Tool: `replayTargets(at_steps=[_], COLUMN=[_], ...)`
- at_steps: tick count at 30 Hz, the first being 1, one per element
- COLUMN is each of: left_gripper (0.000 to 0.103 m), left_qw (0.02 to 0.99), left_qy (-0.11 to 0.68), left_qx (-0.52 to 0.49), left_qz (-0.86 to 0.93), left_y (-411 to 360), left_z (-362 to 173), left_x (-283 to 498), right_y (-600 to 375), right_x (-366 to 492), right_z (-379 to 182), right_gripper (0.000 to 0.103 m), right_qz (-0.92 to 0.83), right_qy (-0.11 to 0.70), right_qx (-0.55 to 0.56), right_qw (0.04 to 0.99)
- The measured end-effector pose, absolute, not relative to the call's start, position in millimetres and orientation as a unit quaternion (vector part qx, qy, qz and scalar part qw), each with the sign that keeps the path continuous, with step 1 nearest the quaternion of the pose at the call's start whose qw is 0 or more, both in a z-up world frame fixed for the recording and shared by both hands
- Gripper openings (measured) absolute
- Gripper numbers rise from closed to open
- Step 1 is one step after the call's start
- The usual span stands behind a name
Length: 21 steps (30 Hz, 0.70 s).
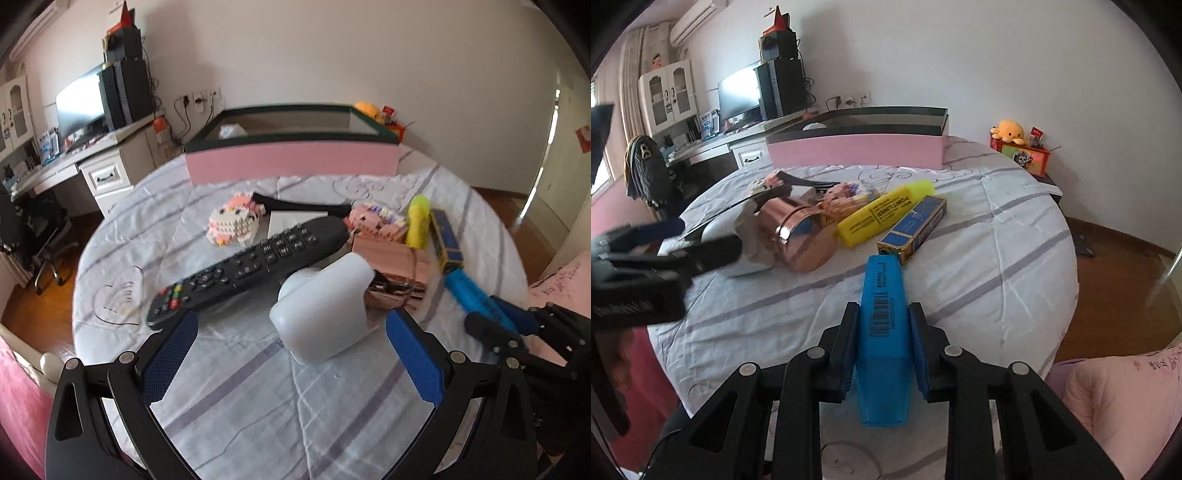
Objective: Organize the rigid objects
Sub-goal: 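Grasp the white speaker with the left gripper while the right gripper grasps the blue case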
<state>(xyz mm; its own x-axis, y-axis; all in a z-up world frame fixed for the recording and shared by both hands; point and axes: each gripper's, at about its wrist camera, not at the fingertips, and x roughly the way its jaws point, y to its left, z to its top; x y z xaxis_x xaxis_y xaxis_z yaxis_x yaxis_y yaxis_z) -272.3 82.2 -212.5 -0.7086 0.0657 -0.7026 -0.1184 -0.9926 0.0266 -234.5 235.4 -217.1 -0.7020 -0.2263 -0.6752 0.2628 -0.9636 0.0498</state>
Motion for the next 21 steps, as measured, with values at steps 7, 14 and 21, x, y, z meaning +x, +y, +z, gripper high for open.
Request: replayTargets(at_steps=[7,14,21], left_gripper=[0.101,0.055,0.051], left_qw=[0.049,0.104,0.130], left_qy=[0.033,0.037,0.044], left_qx=[-0.385,-0.384,-0.378], left_qz=[0.921,0.917,0.915], left_y=[81,83,76], left_z=[-223,-227,-220], left_x=[-284,-283,-272], right_y=[236,233,229], right_x=[-239,-239,-236], right_z=[-219,-219,-215], right_gripper=[0.027,0.027,0.027], right_qz=[-0.922,-0.923,-0.923], right_qy=[0.026,0.035,0.038], right_qx=[0.360,0.359,0.360], right_qw=[0.139,0.131,0.127])
